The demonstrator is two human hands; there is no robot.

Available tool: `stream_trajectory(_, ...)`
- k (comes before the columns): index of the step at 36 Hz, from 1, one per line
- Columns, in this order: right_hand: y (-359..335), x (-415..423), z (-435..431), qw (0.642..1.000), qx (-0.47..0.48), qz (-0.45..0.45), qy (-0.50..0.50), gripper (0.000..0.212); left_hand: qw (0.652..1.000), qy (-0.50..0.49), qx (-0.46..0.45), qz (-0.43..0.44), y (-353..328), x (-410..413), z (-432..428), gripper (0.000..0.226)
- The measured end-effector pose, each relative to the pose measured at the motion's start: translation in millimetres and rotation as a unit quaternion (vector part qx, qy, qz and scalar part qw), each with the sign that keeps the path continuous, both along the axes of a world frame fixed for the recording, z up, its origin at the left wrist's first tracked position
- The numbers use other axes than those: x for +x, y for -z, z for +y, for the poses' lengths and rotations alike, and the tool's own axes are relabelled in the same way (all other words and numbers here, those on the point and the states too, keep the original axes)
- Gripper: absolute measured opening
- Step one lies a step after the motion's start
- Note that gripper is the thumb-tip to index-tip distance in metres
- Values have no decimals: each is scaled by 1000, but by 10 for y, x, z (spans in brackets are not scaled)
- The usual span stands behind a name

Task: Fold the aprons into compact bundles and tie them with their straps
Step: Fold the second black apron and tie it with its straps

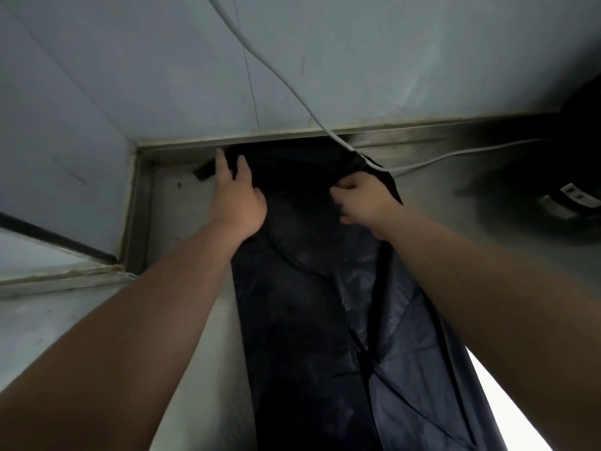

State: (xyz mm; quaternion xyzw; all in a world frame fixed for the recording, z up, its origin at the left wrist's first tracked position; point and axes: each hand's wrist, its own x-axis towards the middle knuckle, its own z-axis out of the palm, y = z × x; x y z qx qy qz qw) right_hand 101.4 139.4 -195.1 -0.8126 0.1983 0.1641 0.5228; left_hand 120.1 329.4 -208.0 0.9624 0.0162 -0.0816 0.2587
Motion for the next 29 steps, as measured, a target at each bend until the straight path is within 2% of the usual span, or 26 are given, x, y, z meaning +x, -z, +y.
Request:
stream_trajectory(3,82,-174,26,996,-72,15,-56,34,998,50,-30,-10,13,-191,87,54)
stream_trajectory(6,112,-349,108,989,-99,22,-103,37,996,80,-17,-44,89,-468,131,46)
stream_trajectory(9,105,-589,215,980,-125,42,-151,40,995,92,16,-21,124,-866,164,43)
stream_trajectory(14,85,-961,344,969,-129,128,-167,52,986,122,82,81,241,-1441,192,67)
stream_trajectory(17,124,-1187,384,967,-136,117,-181,57,969,179,124,118,298,-1664,190,76)
stream_trajectory(24,199,-1557,347,980,-71,104,-152,56,956,214,149,134,284,-1865,214,80)
stream_trajectory(29,163,-1840,380,987,70,119,-86,53,955,220,145,133,255,-2101,280,81)
